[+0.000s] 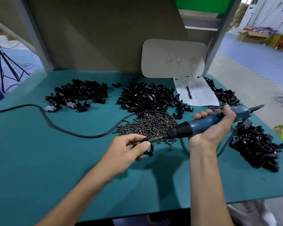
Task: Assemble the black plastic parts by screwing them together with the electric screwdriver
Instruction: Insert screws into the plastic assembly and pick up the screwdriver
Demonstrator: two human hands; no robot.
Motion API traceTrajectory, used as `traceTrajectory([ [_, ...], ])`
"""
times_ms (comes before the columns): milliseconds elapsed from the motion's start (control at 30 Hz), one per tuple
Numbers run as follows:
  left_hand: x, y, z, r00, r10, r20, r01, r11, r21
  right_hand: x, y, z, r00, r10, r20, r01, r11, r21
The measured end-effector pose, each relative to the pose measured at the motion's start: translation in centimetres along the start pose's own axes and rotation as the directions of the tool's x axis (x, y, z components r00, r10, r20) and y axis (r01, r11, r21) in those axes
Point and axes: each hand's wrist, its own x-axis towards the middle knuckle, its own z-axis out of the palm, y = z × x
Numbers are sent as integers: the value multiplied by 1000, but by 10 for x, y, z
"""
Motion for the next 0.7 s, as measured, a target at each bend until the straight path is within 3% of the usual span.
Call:
traceTrajectory([
  [100, -6, 3, -14, 1000, 19, 18, -20, 999, 41, 13, 7, -13, 999, -39, -11, 40, 993, 111],
  [200, -16, 5, -56, 994, -106, -14, 104, 990, -99, 43, -10, -32, 988, -153, -14, 152, 963, 221],
  [267, -18, 2, -77, 980, -185, -67, 164, 958, -237, 63, -24, -44, 991, -135, 8, 135, 990, 50],
  [333, -13, -1, -83, 975, -219, -32, 186, 889, -419, 79, -29, -54, 999, -42, 5, 42, 963, -265],
  [400, -9, 0, -75, 973, -224, 46, 212, 808, -549, 91, -24, -65, 999, 44, -7, -40, 836, -547],
  [467, -6, 0, -67, 972, -229, 56, 215, 762, -611, 97, -12, -75, 996, 84, -22, -74, 687, -723],
  [700, -3, 5, -53, 983, -180, 23, 162, 809, -564, 118, 18, -106, 998, -40, -52, -41, 247, -968],
])
